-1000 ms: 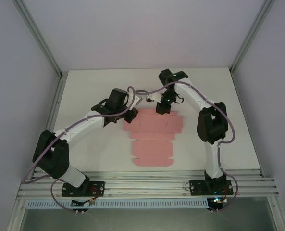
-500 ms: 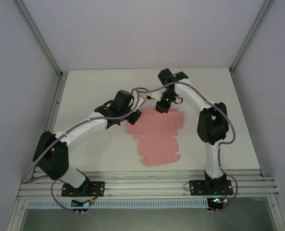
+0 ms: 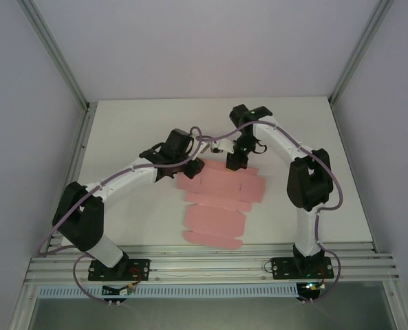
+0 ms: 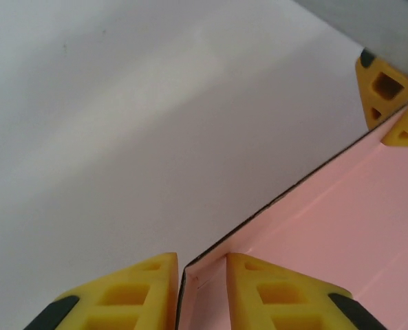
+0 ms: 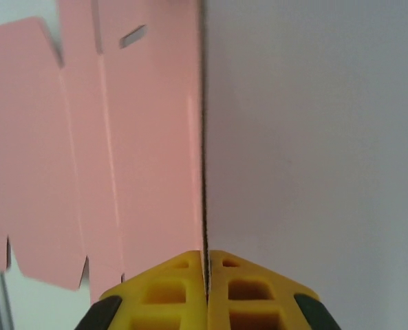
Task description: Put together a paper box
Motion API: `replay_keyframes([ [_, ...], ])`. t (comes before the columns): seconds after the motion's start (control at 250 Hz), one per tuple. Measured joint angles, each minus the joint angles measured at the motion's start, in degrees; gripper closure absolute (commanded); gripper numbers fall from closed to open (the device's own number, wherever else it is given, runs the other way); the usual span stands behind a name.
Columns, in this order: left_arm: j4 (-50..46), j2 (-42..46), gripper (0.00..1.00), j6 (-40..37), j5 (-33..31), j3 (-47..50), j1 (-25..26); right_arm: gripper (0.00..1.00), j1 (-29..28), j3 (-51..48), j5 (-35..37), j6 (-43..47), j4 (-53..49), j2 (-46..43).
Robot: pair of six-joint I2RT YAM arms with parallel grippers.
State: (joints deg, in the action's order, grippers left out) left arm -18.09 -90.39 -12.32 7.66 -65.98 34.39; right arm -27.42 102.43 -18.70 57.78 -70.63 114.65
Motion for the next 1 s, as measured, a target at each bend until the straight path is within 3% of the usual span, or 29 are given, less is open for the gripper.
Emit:
replay_keyframes([
  [0.264,-2.4,0.8,0.98,-6.6,12.9,-0.5,-3.2,1.0,0.3,2.6,-0.2,4.5,-5.0,0.0],
  [0.563,-3.2,1.7,1.0,-8.4,13.6,-0.9,-3.3,1.0,0.4,4.0,-0.3,5.0,-6.9,0.0],
  [0.663,-4.4,1.6,1.0,-6.0,8.3,-2.5,-1.7,1.0,0.4,4.0,-0.3,2.6,-5.7,0.0],
  [0.867,-8.4,-1.1,1.0,2.9,-10.7,-8.1,4.7,1.0,0.4,4.1,1.4,-7.0,-0.8,0.0],
  [0.998,-8.6,-3.0,1.0,8.6,-16.6,-10.2,5.6,1.0,0.4,2.7,0.5,-12.8,3.7,-0.4],
])
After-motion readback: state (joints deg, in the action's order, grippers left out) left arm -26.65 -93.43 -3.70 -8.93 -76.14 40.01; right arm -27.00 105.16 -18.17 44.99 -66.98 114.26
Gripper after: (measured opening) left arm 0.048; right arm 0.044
